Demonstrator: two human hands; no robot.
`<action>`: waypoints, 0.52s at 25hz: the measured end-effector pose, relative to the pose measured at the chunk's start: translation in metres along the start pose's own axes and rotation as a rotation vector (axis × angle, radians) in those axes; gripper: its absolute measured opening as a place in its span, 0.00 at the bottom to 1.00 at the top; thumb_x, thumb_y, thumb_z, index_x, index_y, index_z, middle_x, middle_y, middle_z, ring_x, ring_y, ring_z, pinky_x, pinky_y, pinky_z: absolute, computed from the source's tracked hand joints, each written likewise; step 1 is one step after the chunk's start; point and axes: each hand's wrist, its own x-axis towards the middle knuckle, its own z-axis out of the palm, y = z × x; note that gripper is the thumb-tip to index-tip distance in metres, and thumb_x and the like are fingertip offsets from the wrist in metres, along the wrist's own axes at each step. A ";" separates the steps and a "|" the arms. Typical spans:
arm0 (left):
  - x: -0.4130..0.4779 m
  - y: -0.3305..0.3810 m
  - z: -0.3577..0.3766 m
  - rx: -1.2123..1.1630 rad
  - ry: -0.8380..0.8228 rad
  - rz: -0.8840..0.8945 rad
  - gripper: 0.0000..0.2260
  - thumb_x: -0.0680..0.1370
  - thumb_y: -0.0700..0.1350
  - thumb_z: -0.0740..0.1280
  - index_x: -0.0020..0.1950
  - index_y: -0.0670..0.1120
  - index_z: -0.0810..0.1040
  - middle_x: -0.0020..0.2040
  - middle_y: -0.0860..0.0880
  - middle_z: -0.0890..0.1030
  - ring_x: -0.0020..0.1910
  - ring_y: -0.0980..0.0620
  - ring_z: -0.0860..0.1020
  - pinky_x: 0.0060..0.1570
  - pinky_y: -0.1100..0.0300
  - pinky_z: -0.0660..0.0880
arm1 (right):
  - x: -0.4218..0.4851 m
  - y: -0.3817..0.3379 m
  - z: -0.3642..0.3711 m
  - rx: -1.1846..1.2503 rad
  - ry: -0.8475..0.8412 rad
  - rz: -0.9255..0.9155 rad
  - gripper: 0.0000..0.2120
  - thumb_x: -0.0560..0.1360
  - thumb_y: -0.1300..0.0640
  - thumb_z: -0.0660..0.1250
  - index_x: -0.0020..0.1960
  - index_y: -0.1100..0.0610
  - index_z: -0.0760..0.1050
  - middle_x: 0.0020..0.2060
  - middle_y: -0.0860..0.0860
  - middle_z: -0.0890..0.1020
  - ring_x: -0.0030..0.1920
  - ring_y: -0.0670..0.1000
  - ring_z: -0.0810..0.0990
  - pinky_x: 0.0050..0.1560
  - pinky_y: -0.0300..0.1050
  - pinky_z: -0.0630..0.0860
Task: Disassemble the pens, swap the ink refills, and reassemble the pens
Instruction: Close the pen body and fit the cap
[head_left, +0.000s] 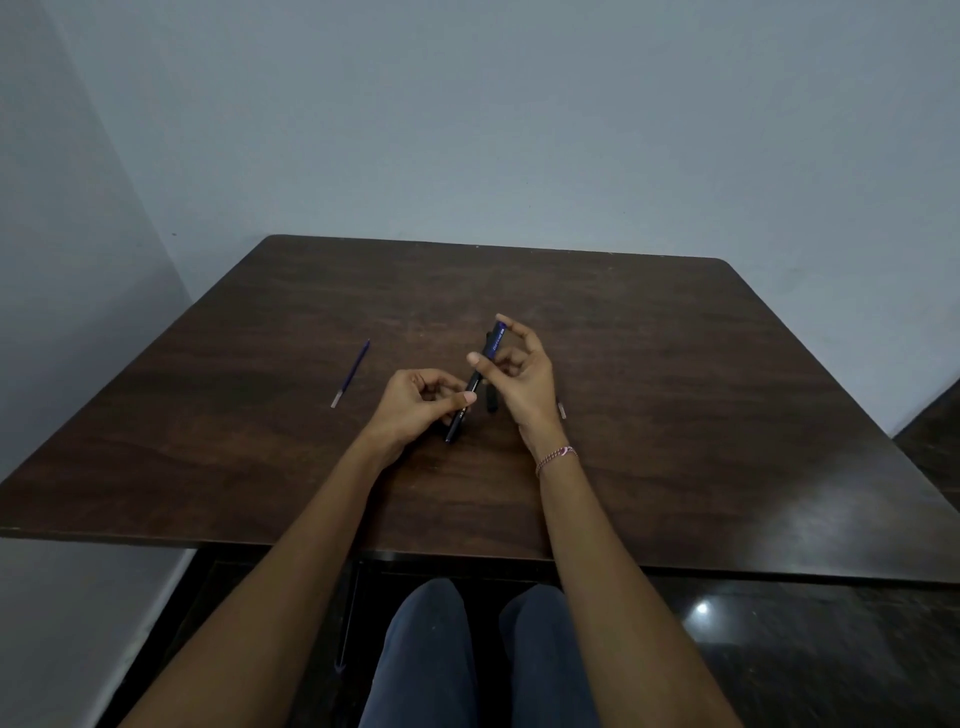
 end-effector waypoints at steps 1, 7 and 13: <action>0.000 0.000 0.000 -0.008 0.007 0.005 0.04 0.69 0.39 0.75 0.41 0.46 0.82 0.33 0.51 0.84 0.33 0.57 0.81 0.32 0.66 0.77 | -0.001 0.001 0.000 -0.045 -0.036 -0.015 0.31 0.67 0.59 0.77 0.66 0.48 0.69 0.35 0.52 0.81 0.39 0.47 0.81 0.41 0.37 0.77; -0.001 0.000 -0.002 -0.008 0.019 -0.004 0.04 0.69 0.39 0.75 0.41 0.48 0.83 0.36 0.51 0.84 0.35 0.57 0.81 0.34 0.66 0.77 | -0.002 0.004 0.001 -0.057 -0.129 -0.029 0.37 0.67 0.62 0.77 0.68 0.45 0.63 0.35 0.49 0.81 0.37 0.44 0.81 0.42 0.38 0.78; -0.002 0.003 0.000 0.026 0.042 -0.016 0.04 0.70 0.37 0.74 0.42 0.45 0.82 0.35 0.50 0.83 0.32 0.60 0.80 0.30 0.68 0.75 | 0.000 0.005 0.001 0.023 -0.196 0.011 0.34 0.70 0.68 0.72 0.66 0.50 0.58 0.42 0.55 0.80 0.40 0.46 0.82 0.46 0.39 0.79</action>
